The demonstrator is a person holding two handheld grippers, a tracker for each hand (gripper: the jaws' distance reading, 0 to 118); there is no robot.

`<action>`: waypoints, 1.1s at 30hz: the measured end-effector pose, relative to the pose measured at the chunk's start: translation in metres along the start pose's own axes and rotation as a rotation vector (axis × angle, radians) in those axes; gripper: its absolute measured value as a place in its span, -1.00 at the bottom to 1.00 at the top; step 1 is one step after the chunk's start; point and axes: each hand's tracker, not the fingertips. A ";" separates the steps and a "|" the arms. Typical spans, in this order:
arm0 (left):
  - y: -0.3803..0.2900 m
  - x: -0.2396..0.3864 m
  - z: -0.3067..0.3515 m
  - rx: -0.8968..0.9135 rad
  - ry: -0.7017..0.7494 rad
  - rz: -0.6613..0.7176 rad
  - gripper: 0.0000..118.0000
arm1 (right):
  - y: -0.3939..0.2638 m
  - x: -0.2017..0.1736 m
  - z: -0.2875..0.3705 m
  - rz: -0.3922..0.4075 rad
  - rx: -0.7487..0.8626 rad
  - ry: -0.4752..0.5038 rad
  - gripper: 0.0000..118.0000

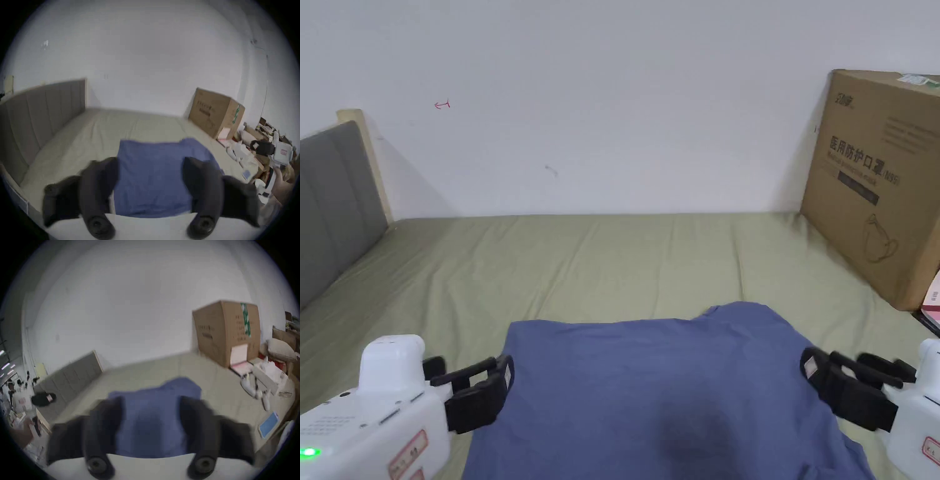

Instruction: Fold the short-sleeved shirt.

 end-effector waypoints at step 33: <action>-0.164 -0.097 -0.131 -1.017 0.130 0.108 0.88 | -0.054 0.020 -0.046 -0.138 -0.341 -0.054 -1.00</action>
